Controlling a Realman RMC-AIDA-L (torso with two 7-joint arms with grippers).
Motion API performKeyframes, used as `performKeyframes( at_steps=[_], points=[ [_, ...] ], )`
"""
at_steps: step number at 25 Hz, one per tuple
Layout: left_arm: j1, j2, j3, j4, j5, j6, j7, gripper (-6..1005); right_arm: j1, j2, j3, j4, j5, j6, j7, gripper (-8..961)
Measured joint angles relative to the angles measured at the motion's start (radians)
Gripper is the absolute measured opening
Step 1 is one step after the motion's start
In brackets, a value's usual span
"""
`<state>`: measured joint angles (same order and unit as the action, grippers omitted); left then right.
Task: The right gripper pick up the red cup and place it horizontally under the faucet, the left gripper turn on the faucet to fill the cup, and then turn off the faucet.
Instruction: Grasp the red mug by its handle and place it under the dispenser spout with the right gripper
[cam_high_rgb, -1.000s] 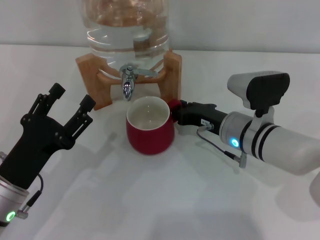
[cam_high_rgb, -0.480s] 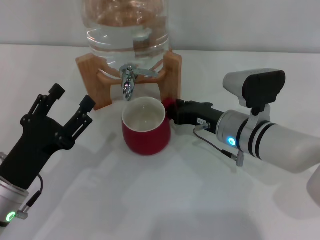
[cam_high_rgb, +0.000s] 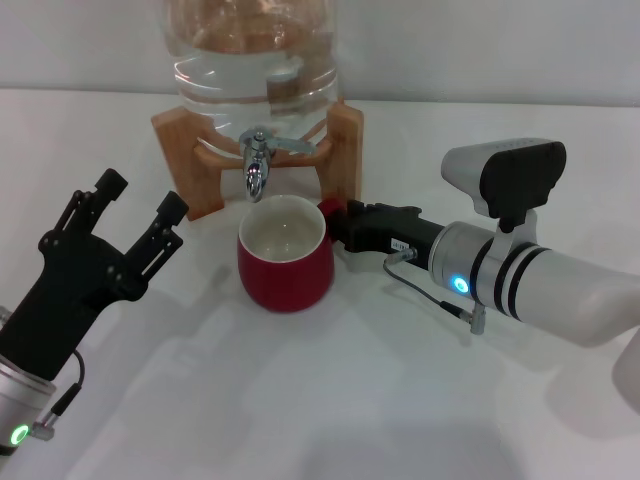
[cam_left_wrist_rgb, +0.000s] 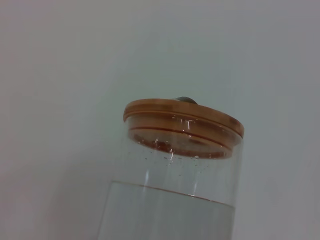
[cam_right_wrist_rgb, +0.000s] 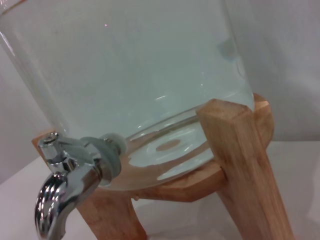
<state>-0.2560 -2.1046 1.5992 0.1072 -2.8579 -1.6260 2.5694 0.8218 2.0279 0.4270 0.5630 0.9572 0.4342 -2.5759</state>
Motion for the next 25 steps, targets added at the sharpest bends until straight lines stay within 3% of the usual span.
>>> performKeyframes(
  at_steps=[7, 21, 25],
  points=[
    [-0.005, 0.000, -0.002, -0.001, 0.000, 0.000, 0.000, 859, -0.001, 0.000, 0.000, 0.003, 0.000, 0.002, 0.001, 358],
    [-0.001, 0.000, -0.002, 0.003, 0.000, 0.001, 0.000, 859, -0.042, 0.000, 0.012, 0.003, 0.003, 0.079, 0.002, 759],
    [-0.003, 0.001, 0.001, 0.006, 0.000, 0.001, 0.000, 859, -0.064, 0.000, 0.035, -0.006, 0.004, 0.097, 0.002, 836]
  ],
)
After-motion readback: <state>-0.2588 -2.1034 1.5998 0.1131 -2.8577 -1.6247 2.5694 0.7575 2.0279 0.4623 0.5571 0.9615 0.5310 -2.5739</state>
